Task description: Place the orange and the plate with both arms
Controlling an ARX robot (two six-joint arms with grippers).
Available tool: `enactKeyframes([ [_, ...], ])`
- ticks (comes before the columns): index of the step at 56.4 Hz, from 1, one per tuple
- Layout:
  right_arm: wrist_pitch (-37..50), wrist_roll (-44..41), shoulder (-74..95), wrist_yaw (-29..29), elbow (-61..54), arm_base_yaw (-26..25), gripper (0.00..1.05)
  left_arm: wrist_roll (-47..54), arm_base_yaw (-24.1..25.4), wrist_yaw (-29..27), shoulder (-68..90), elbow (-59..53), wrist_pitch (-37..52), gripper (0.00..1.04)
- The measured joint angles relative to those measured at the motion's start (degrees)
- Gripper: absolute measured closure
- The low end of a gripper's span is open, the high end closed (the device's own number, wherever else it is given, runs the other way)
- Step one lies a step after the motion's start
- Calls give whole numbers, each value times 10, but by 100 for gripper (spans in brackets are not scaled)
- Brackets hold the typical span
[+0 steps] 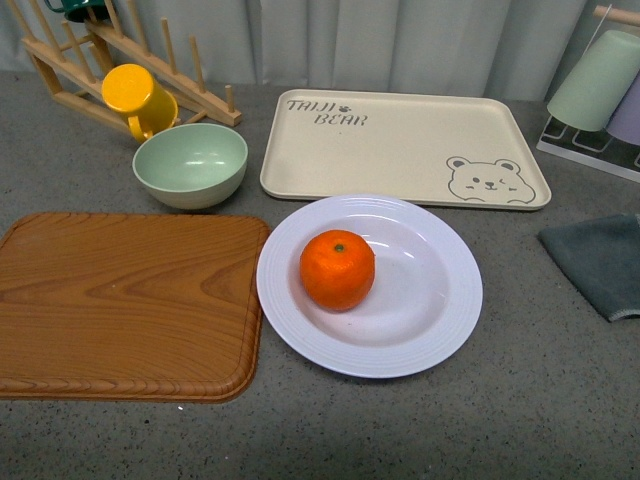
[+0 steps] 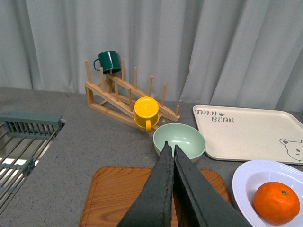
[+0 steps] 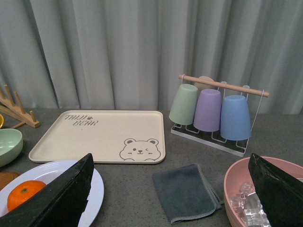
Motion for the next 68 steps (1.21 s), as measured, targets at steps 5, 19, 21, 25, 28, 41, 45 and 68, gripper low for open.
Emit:
enactKeyframes([
  [5, 0, 0, 0, 0, 0, 0, 9, 0, 0, 0, -17, 0, -16, 101],
  [19, 0, 0, 0, 0, 0, 0, 9, 0, 0, 0, -62, 0, -61, 101],
  [21, 0, 0, 0, 0, 0, 0, 9, 0, 0, 0, -66, 0, -65, 101],
  [25, 0, 0, 0, 0, 0, 0, 9, 0, 0, 0, -75, 0, -75, 101],
  [28, 0, 0, 0, 0, 0, 0, 9, 0, 0, 0, -82, 0, -82, 101],
  [41, 0, 0, 0, 0, 0, 0, 9, 0, 0, 0, -177, 0, -181, 101],
  [45, 0, 0, 0, 0, 0, 0, 9, 0, 0, 0, -178, 0, -181, 95],
  [68, 178, -123, 322, 4, 54, -3, 9, 0, 0, 0, -178, 0, -182, 20],
])
